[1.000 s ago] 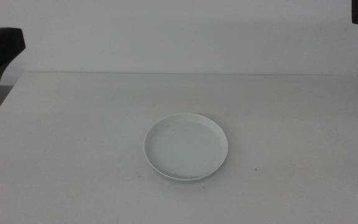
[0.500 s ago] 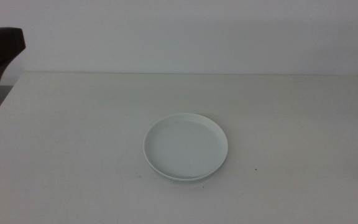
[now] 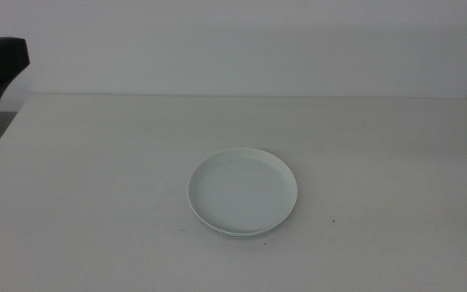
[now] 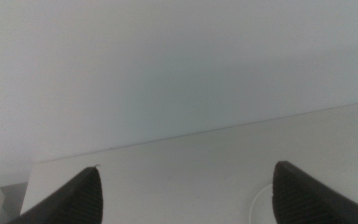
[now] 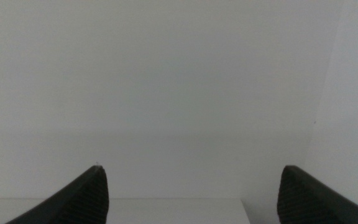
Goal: Stack the three bowls on top of each other.
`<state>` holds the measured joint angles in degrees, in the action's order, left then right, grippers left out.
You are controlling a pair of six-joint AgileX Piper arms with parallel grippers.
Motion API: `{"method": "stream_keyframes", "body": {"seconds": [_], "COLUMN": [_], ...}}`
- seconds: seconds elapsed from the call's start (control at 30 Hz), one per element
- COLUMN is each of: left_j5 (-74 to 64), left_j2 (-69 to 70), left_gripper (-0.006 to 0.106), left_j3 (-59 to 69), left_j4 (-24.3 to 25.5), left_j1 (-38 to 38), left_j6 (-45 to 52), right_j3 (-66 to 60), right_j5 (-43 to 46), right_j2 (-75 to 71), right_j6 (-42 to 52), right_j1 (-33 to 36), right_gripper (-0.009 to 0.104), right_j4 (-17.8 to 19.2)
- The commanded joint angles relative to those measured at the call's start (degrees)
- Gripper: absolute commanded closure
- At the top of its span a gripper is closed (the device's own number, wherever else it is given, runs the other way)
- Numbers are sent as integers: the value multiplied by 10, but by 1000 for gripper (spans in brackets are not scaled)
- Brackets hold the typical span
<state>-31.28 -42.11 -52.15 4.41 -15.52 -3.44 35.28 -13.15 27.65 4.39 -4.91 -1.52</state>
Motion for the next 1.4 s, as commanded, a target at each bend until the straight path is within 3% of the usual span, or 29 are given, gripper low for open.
{"method": "stream_keyframes", "body": {"seconds": [0.0, 0.17, 0.3, 0.53, 0.67, 0.7, 0.77, 0.97, 1.07, 1.13, 1.37], "left_j5": [8, 8, 8, 8, 8, 9, 23, 88, 97, 97, 146], "left_j2": [1, 1, 1, 16, 85, 173, 219, 344, 397, 421, 421], "left_gripper": [7, 7, 7, 7, 7, 7, 7, 7, 7, 7, 7], "left_j3": [1, 1, 1, 24, 87, 179, 234, 363, 408, 436, 499], "left_j4": [2, 2, 4, 6, -9, -50, -69, -70, -97, -116, -114], "left_j1": [1, 1, 1, 1, 1, 7, 25, 111, 147, 166, 185], "left_j6": [-7, -7, -7, -7, -7, -7, -7, -7, -7, -7, -7], "right_j3": [-4, -4, -4, -6, -22, -56, -81, -175, -223, -254, -353], "right_j5": [6, 9, 9, 10, 15, 16, 24, 25, 25, 25, 19], "right_j2": [-9, -19, -23, -23, -27, -43, -60, -127, -166, -193, -276], "right_j6": [2, 2, -10, -13, -14, -14, -14, -14, -16, -16, -16], "right_j1": [-3, -3, -3, -3, -3, -3, -1, -1, -1, -1, -1], "right_gripper": [7, 7, 7, 7, 7, 7, 7, 7, 7, 7, 7], "right_j4": [12, 11, -15, -5, -6, -10, -10, -19, -30, -43, -66]}}
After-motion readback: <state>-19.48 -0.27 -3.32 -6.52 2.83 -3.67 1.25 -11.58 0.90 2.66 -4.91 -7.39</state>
